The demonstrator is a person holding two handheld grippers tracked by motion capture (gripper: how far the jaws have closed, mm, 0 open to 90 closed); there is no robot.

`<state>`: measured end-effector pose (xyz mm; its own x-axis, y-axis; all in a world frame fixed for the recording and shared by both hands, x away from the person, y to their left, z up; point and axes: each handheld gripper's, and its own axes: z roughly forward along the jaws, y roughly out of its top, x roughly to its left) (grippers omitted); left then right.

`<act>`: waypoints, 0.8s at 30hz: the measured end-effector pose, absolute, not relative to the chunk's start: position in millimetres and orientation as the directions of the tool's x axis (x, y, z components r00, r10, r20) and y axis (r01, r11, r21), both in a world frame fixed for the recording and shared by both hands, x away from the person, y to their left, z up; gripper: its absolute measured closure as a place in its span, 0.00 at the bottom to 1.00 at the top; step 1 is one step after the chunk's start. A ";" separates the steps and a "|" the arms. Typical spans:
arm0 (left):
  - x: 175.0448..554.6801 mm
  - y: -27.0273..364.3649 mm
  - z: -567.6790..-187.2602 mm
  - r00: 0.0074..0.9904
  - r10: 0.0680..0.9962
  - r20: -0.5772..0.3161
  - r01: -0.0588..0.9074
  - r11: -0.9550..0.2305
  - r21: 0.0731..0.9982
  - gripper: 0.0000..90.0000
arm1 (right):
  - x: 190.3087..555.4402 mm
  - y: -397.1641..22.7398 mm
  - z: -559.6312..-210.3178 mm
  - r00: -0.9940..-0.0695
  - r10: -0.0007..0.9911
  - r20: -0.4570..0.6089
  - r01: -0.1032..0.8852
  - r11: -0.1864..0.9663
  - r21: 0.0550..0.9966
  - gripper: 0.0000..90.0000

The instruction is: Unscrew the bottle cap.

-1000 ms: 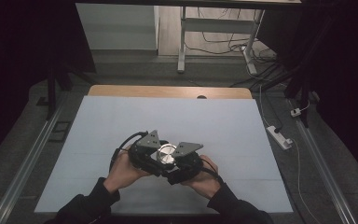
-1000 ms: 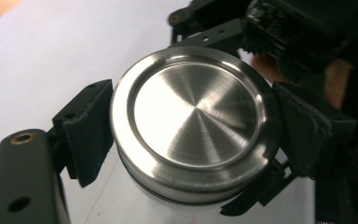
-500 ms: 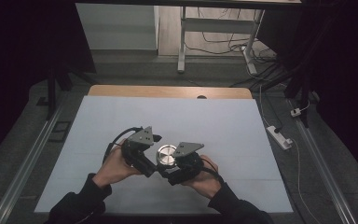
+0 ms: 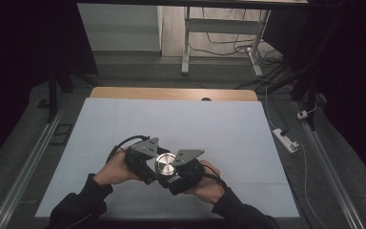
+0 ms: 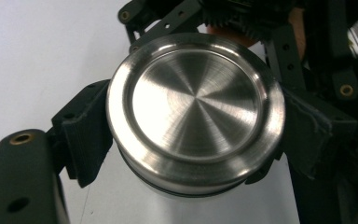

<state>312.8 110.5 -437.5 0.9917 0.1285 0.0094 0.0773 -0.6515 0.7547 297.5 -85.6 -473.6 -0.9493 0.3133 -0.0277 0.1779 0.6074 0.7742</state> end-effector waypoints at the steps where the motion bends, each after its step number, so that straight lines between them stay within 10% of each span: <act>1: 312.4 109.0 -437.3 0.989 0.149 0.009 0.092 -0.650 0.755 0.20 | 298.2 -86.2 -473.6 -0.946 0.322 -0.029 0.183 0.606 0.774 0.17; 13: 300.4 84.8 -429.0 0.897 0.442 0.025 0.276 -0.603 0.749 0.21 | 305.7 -92.8 -473.8 -0.891 0.452 -0.037 0.261 0.579 0.772 0.17; 24: 301.3 86.6 -428.7 0.885 0.465 -0.001 0.305 -0.580 0.755 0.21 | 306.6 -93.2 -474.4 -0.887 0.462 -0.022 0.274 0.563 0.780 0.17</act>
<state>301.3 86.6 -428.7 0.8853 0.4650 -0.0006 0.3054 -0.5804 0.7549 306.6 -93.2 -474.4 -0.8868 0.4617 -0.0220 0.2736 0.5626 0.7801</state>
